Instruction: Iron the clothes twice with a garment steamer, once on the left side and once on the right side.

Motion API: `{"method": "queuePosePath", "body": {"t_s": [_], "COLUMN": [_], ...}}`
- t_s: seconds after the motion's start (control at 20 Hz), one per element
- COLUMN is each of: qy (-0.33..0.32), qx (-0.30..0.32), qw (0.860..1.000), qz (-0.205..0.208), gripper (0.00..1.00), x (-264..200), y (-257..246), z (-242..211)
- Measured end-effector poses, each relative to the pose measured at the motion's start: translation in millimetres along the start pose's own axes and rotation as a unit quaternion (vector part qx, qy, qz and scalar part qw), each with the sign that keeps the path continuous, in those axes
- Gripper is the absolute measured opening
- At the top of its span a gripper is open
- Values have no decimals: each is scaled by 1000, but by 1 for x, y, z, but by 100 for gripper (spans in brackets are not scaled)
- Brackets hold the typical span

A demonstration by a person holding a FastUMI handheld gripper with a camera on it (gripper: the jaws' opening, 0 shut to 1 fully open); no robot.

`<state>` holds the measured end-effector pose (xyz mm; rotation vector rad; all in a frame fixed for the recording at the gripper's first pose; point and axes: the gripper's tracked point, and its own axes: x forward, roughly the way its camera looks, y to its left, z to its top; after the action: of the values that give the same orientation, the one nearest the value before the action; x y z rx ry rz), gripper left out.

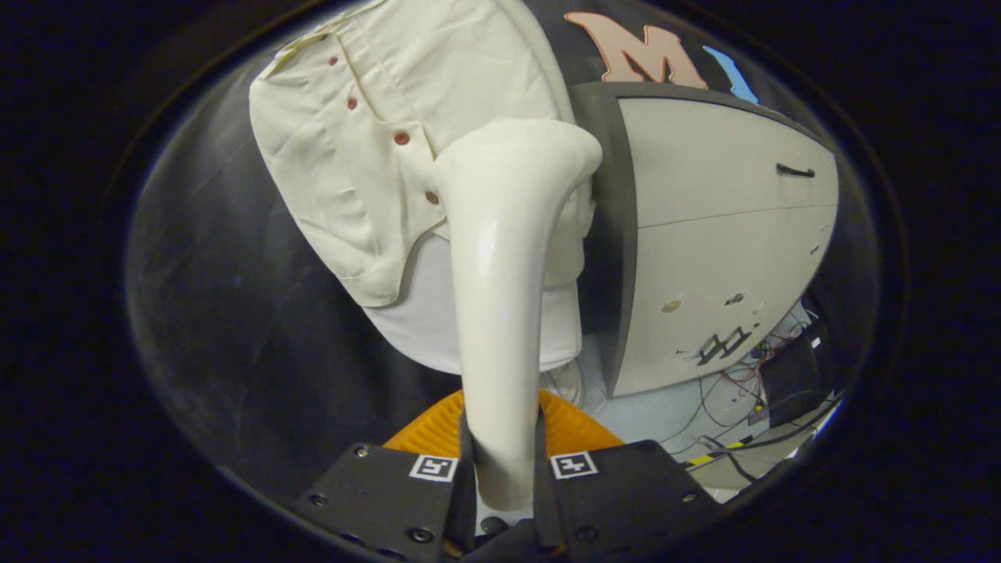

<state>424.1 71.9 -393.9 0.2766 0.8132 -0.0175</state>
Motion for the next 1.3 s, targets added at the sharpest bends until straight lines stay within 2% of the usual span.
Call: {"method": "queuePosePath", "body": {"t_s": [0.45,0.6,0.8,1.05,1.3], "qy": [-65,-78,-129,-195,-244], "qx": [-5,0,-14,-41,-105], "qw": [997,995,990,980,964], "qz": [-47,-59,-47,-3,9], "gripper": [29,29,29,29,29], "x": [-141,-179,-228,-281,-338], "y": [20,21,30,47,34], "z": [-51,-56,-28,14,33]}}
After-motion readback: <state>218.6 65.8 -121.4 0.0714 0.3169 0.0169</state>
